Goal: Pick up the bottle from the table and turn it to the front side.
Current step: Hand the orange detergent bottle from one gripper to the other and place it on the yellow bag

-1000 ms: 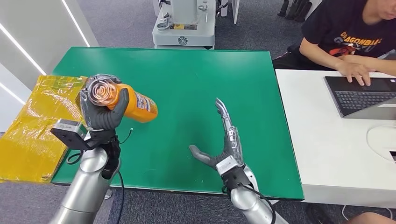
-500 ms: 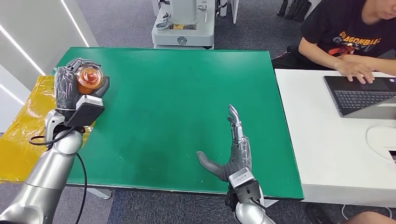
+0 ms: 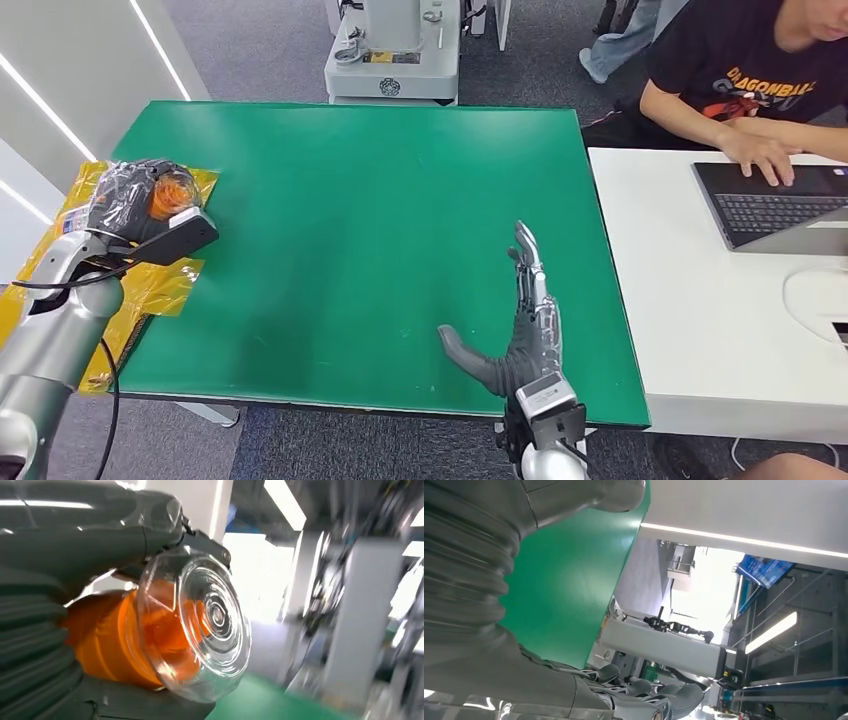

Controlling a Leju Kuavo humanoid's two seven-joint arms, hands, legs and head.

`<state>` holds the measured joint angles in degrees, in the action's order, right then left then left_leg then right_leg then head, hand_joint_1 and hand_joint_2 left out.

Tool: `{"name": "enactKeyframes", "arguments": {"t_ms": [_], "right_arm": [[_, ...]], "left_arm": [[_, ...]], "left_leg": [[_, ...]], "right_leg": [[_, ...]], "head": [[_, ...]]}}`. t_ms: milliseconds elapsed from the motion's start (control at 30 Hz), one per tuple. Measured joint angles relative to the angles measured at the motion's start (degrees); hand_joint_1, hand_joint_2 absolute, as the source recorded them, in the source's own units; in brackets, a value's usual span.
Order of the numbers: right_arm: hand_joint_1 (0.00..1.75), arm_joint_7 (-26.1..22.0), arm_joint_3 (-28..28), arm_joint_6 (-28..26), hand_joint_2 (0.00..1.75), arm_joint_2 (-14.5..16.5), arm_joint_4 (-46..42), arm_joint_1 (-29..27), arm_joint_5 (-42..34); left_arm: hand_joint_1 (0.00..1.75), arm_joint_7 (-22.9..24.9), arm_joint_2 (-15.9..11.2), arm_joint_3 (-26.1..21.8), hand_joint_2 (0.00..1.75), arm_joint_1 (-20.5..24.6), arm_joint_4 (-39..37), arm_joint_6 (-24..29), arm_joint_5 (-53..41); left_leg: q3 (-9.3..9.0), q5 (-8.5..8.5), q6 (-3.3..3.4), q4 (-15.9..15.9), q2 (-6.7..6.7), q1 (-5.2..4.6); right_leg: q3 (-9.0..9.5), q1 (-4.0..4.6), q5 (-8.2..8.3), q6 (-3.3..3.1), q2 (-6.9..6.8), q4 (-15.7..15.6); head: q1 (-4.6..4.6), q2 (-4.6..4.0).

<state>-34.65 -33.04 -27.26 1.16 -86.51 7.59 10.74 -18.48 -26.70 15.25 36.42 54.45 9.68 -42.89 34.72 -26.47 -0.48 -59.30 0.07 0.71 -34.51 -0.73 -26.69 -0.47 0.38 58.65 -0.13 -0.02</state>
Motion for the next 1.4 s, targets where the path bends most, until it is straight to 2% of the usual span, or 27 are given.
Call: {"name": "enactKeyframes", "arguments": {"t_ms": [233, 467, 633, 833, 867, 933, 967, 1000, 1067, 1400], "right_arm": [[0.00, 0.25, 0.31, 2.68, 1.75, 0.01, -2.66, -0.26, -2.08], [0.00, 0.30, 0.41, 2.98, 1.75, 0.02, -5.03, 0.33, -3.13], [0.00, 0.71, 0.41, 3.78, 1.75, 0.02, -5.62, 0.51, -3.13], [0.00, 0.63, 0.40, 4.22, 1.75, 0.33, -5.39, 1.06, -3.52], [0.00, 0.62, 0.40, 4.22, 1.75, 0.42, -5.31, 1.12, -3.54], [0.00, 0.61, 0.41, 4.22, 1.75, 0.59, -5.18, 1.17, -3.54], [0.00, 0.61, 0.41, 4.25, 1.75, 0.69, -5.14, 1.17, -3.52], [0.00, 0.63, 0.40, 4.29, 1.75, 0.80, -5.09, 1.18, -3.48], [0.00, 0.74, 0.40, 4.43, 1.75, 1.04, -5.01, 1.19, -3.29], [0.00, 0.84, 0.41, 5.10, 1.75, 1.42, -4.17, 1.31, -3.11]], "left_arm": [[1.75, -2.12, -0.22, 0.70, 1.75, 0.95, -13.19, -4.45, -3.11], [1.75, -2.18, 0.48, 4.62, 1.75, 3.74, -23.57, -8.18, -9.79], [1.75, -2.24, 1.13, 8.12, 1.75, 6.11, -28.14, -11.35, -12.84], [1.75, -2.91, 1.62, 11.43, 1.75, 6.93, -30.53, -11.97, -15.39], [1.65, -3.06, 1.73, 11.90, 1.75, 6.94, -30.77, -11.77, -15.65], [0.96, -2.99, 1.99, 12.63, 1.75, 6.95, -31.12, -10.77, -16.11], [0.52, -2.59, 2.16, 12.94, 1.75, 6.94, -31.25, -9.99, -16.36], [0.18, -2.02, 2.37, 13.18, 1.75, 6.94, -31.39, -9.29, -16.57], [0.00, -0.79, 2.87, 13.51, 1.75, 6.99, -31.68, -8.53, -16.78], [0.00, 0.64, 4.00, 14.08, 1.75, 7.97, -32.37, -8.43, -17.44]], "left_leg": [[0.01, 0.00, 0.00, 0.00, 0.04, 0.00], [0.01, 0.00, 0.00, 0.00, 0.02, -0.01], [0.01, 0.00, 0.00, 0.00, 0.03, 0.00], [0.00, 0.00, 0.00, 0.00, 0.02, 0.00], [0.00, 0.00, 0.00, 0.00, 0.01, 0.00], [0.01, 0.00, 0.00, 0.00, 0.01, 0.00], [0.01, 0.00, 0.00, 0.00, 0.01, 0.00], [0.01, 0.00, 0.00, 0.00, 0.01, 0.00], [0.01, 0.00, 0.00, 0.00, 0.01, 0.00], [-0.02, 0.01, 0.00, 0.00, 0.00, -0.01]], "right_leg": [[-0.03, 0.00, 0.01, -0.01, 0.07, 0.00], [-0.01, -0.01, 0.01, -0.01, 0.04, 0.00], [-0.01, 0.00, 0.04, -0.05, 0.03, 0.00], [-0.02, 0.00, 0.04, -0.05, 0.03, 0.01], [-0.01, 0.00, 0.04, -0.05, 0.03, 0.01], [-0.01, 0.00, 0.04, -0.05, 0.02, 0.01], [-0.01, 0.00, 0.04, -0.05, 0.02, 0.01], [-0.01, 0.00, 0.04, -0.05, 0.02, 0.01], [0.00, 0.00, 0.04, -0.05, 0.01, 0.00], [0.04, -0.01, 0.04, -0.05, -0.01, 0.01]], "head": [[0.01, 0.00], [0.01, 0.00], [0.02, 0.00], [0.00, 0.00], [0.00, 0.00], [0.00, 0.00], [0.00, 0.00], [0.01, 0.00], [0.01, 0.00], [0.01, 0.00]]}}
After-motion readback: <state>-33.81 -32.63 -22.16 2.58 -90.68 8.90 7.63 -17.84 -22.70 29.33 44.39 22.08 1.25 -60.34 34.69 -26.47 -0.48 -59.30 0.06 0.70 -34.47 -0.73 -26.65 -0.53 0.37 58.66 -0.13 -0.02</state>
